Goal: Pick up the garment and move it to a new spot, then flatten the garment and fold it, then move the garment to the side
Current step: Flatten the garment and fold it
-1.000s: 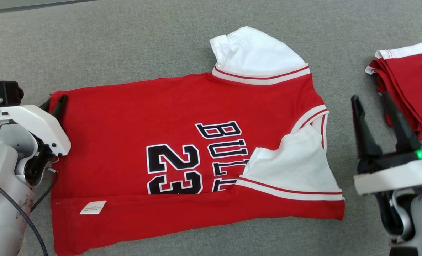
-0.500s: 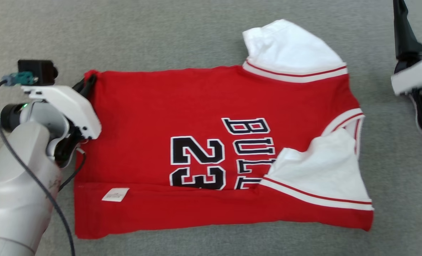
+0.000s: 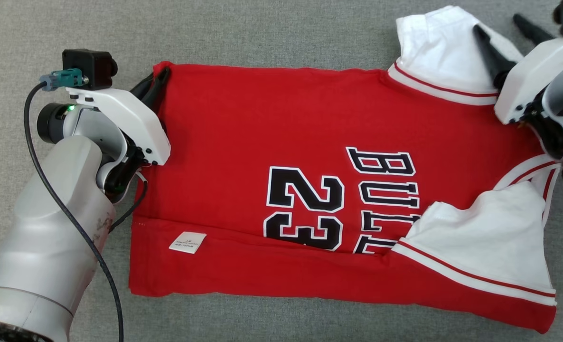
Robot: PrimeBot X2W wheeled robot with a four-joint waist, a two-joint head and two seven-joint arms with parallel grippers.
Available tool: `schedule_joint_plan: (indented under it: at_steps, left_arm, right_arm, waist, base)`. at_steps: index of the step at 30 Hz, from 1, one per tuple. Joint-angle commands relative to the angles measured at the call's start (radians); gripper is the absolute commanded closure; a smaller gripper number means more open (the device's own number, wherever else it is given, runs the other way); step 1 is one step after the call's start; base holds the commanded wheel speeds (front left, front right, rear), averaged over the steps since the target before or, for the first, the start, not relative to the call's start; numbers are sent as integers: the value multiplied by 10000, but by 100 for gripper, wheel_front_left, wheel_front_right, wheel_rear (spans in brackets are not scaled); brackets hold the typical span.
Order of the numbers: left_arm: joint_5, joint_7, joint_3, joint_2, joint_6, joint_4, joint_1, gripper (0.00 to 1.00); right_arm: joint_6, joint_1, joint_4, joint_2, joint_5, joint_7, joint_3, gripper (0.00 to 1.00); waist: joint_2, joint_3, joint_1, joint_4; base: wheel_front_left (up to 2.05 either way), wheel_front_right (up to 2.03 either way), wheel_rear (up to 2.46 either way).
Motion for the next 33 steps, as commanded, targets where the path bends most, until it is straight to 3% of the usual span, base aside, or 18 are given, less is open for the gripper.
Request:
schedule_joint_plan:
  at_steps: [1,8,9,11,18,23,33]
  left_arm:
    - [-28,-7,-24,54,-16,151,-41,100]
    - [-170,-149,-185,29,-33,553,-179,100]
    - [-173,-169,-205,38,-38,607,-201,100]
    - [-205,-229,-250,43,-43,692,-243,100]
    - [-393,-786,-208,167,-54,799,-273,100]
    - [-742,-1081,-164,396,-58,358,249,100]
    - [-1590,-1198,-34,1367,42,-2185,2558,100]
  right_arm:
    - [2,-73,-6,-77,236,94,215,0]
    - [13,-19,-332,-319,1625,471,2066,0]
    - [13,-49,-378,-387,1776,394,2236,51]
    - [11,-110,-396,-475,2169,131,2400,100]
    - [4,-380,-192,-578,3262,-1541,2254,100]
    - [2,-58,-706,-974,3891,-2288,2486,100]
    - [2,1842,-3402,-2466,4562,-2856,3294,100]
  waist:
    - [-1,31,0,6]
    - [-1,40,0,-76]
    - [-1,18,0,-93]
    - [-1,-29,0,-115]
    - [-1,-398,0,-186]
    - [-1,-831,0,-261]
    - [-1,-1342,0,-459]
  base:
    - [0,0,0]
    - [0,0,0]
    - [0,0,0]
    - [0,0,0]
    - [0,0,0]
    - [0,0,0]
    - [0,0,0]
